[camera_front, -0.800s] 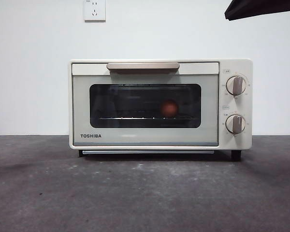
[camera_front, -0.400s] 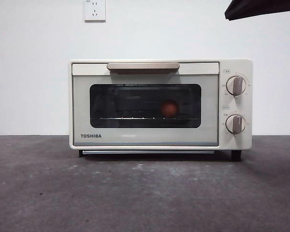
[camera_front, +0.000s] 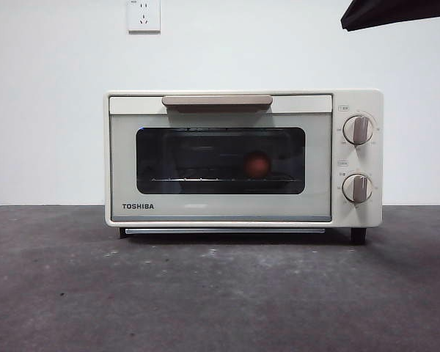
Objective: Eggoven
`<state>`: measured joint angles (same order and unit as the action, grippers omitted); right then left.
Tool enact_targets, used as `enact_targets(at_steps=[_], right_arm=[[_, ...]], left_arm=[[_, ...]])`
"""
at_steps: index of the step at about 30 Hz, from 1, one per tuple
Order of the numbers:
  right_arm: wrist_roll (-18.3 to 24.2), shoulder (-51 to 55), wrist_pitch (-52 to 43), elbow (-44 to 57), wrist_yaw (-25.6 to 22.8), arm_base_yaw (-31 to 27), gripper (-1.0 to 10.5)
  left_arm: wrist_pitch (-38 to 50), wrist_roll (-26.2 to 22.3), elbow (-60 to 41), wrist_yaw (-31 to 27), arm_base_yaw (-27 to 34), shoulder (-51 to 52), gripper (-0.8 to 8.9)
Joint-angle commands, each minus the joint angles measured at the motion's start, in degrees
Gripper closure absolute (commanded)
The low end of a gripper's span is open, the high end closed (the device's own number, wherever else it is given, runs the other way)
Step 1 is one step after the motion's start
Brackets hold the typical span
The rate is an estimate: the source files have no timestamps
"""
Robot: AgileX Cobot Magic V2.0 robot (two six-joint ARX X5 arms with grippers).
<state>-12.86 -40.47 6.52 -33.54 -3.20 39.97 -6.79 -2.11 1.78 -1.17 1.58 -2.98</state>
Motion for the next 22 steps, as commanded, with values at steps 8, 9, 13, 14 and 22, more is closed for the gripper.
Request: enact_targets(at_steps=[8,9,13,14,22], right_arm=[[-0.13,-0.17,-0.76,-0.55,-0.07,0.39,9.4],[-0.11,-0.17,-0.76,-0.55,-0.09,0.39,9.4],[-0.11,-0.17,-0.92,-0.55,-0.09,0.39,9.4],[-0.11,-0.17,-0.92,-0.55,-0.11,0.39,9.4],[-0.11,-0.17,-0.92,-0.55,-0.09,0.39,9.4]], left_arm=[[-3.85,4.37,-1.42,0.09,0.11,2.82,8.08],[-3.85,4.52,-1.4,0.11,0.11,2.82,8.08],[-3.82,4.52,-1.4,0.07,0.11,2.62,8.08],[-3.85,4.52,-1.4,0.09,0.11,2.67,8.08],[-3.85,4.52,-1.4,0.07,0.11,2.69,8.08]])
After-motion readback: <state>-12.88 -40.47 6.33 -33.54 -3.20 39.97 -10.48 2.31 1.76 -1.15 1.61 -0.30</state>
